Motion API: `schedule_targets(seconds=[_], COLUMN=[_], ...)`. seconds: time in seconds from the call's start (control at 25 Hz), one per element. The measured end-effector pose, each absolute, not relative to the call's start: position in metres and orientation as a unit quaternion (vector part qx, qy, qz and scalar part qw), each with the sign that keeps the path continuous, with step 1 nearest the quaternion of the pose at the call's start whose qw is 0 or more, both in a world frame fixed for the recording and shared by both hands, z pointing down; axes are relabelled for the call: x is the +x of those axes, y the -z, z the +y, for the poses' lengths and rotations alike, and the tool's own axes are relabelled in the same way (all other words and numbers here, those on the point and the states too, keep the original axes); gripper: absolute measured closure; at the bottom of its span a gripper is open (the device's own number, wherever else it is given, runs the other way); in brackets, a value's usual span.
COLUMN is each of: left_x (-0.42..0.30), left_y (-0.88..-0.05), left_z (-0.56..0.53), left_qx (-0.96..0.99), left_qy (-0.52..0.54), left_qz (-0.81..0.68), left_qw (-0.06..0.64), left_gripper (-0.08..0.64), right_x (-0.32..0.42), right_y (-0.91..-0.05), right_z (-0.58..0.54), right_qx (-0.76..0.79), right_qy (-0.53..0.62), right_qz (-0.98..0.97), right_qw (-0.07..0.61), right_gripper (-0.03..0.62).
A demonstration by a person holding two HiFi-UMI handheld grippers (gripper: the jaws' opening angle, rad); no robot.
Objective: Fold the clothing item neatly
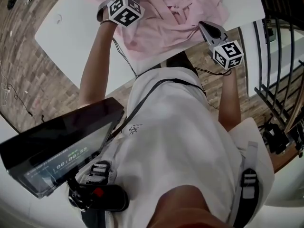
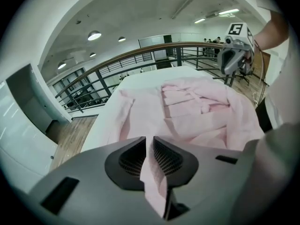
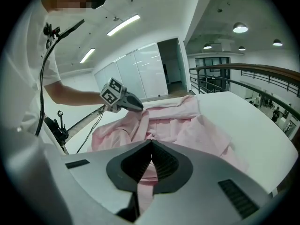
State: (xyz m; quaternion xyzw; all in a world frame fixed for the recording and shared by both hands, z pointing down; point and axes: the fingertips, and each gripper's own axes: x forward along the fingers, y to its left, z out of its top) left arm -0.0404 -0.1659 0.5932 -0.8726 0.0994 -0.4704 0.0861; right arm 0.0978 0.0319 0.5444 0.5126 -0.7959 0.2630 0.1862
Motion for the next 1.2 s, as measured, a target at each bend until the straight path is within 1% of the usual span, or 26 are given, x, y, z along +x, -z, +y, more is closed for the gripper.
schedule_targets(seconds=[0.04, 0.12, 0.24, 0.32, 0.44, 0.52, 0.6, 0.76, 0.8, 0.96, 1.04, 1.12, 1.2], left_x=[-0.037, -0.032, -0.033, -0.038, -0.047, -0.058, -0.072, -0.095, -0.097, -0.101, -0.096, -0.089, -0.081], left_y=[-0.592, -0.588, -0.576, -0.574, -0.580, -0.585, -0.585, -0.585, -0.585, -0.596, -0.599, -0.586, -0.570], left_z=[-0.174, -0.191, -0.205, -0.193, -0.139, -0.111, -0.092, -0.062, -0.058, -0.076, -0.092, -0.098, -0.088], left_qx=[-0.872, -0.872, -0.879, -0.883, -0.880, -0.872, -0.872, -0.880, -0.882, -0.872, -0.867, -0.873, -0.882], left_qy=[0.469, 0.464, 0.446, 0.446, 0.473, 0.490, 0.488, 0.464, 0.459, 0.474, 0.479, 0.468, 0.453], left_qz=[0.107, 0.130, 0.161, 0.141, 0.040, 0.013, 0.024, 0.060, 0.070, 0.119, 0.134, 0.138, 0.126], left_qw=[0.085, 0.081, 0.052, 0.030, -0.010, -0.012, -0.025, -0.082, -0.084, -0.030, -0.006, -0.004, -0.020], left_gripper=[0.527, 0.443, 0.389, 0.388, 0.390, 0.390, 0.390, 0.391, 0.393, 0.393, 0.393, 0.393, 0.393], right_x=[0.098, 0.098, 0.097, 0.095, 0.093, 0.084, 0.062, 0.005, -0.011, -0.067, -0.079, -0.070, -0.037], right_y=[-0.544, -0.544, -0.544, -0.544, -0.542, -0.537, -0.533, -0.531, -0.531, -0.551, -0.569, -0.580, -0.577], right_z=[0.033, 0.035, 0.036, 0.036, 0.034, 0.027, 0.012, -0.036, -0.049, -0.084, -0.094, -0.109, -0.132], right_qx=[0.511, 0.509, 0.509, 0.509, 0.507, 0.499, 0.480, 0.433, 0.418, 0.339, 0.309, 0.317, 0.379], right_qy=[-0.265, -0.268, -0.271, -0.271, -0.271, -0.266, -0.249, -0.197, -0.186, -0.150, -0.112, -0.047, -0.004], right_qz=[-0.796, -0.795, -0.795, -0.795, -0.798, -0.807, -0.823, -0.859, -0.867, -0.893, -0.889, -0.866, -0.829], right_qw=[0.188, 0.191, 0.190, 0.188, 0.181, 0.172, 0.172, 0.191, 0.198, 0.257, 0.319, 0.384, 0.410], right_gripper=[0.588, 0.588, 0.588, 0.588, 0.588, 0.588, 0.588, 0.588, 0.588, 0.588, 0.588, 0.588, 0.588])
